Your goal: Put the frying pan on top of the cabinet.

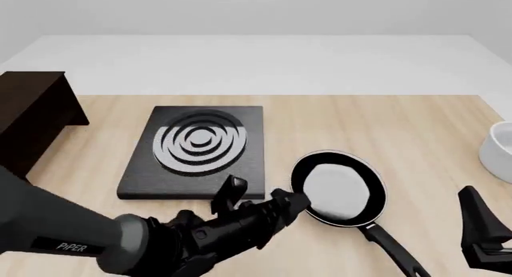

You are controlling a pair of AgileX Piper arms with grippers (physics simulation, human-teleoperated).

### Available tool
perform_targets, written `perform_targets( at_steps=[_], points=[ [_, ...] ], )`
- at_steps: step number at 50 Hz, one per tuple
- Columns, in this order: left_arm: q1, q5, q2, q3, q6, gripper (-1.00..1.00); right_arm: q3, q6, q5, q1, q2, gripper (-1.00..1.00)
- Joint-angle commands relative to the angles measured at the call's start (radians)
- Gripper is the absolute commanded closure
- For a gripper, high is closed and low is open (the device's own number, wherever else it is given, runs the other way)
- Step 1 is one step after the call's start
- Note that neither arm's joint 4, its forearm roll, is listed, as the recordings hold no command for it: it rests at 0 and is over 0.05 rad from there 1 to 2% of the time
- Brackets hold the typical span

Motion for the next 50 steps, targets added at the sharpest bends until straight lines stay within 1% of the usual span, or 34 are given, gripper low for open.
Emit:
perform_targets(
  at_steps=[1,8,19,30,41,48,50],
  points=[
    [-0.053,-0.035,0.131,-0.052,-0.076,-1.00,0.003,0.006,-0.005,-0.001,0.000,-1.00],
    [-0.085,-0.046,0.171,-0.078,-0.103,-1.00,0.003,0.011,-0.007,-0.001,0.000,-1.00],
    [-0.111,-0.049,0.230,-0.113,-0.121,-1.00,-0.001,0.017,-0.005,0.000,0.000,-1.00],
    [-0.148,-0.043,0.259,-0.141,-0.147,-1.00,-0.004,0.014,-0.003,0.001,0.000,-1.00],
    [-0.163,-0.043,0.260,-0.157,-0.150,-1.00,-0.005,0.013,0.000,0.004,0.000,-1.00],
    [-0.183,-0.022,0.273,-0.182,-0.159,-1.00,-0.014,0.014,0.010,0.003,0.000,-1.00],
    [-0.188,-0.012,0.275,-0.189,-0.158,-1.00,-0.003,0.014,-0.002,0.003,0.000,-1.00]
  ],
)
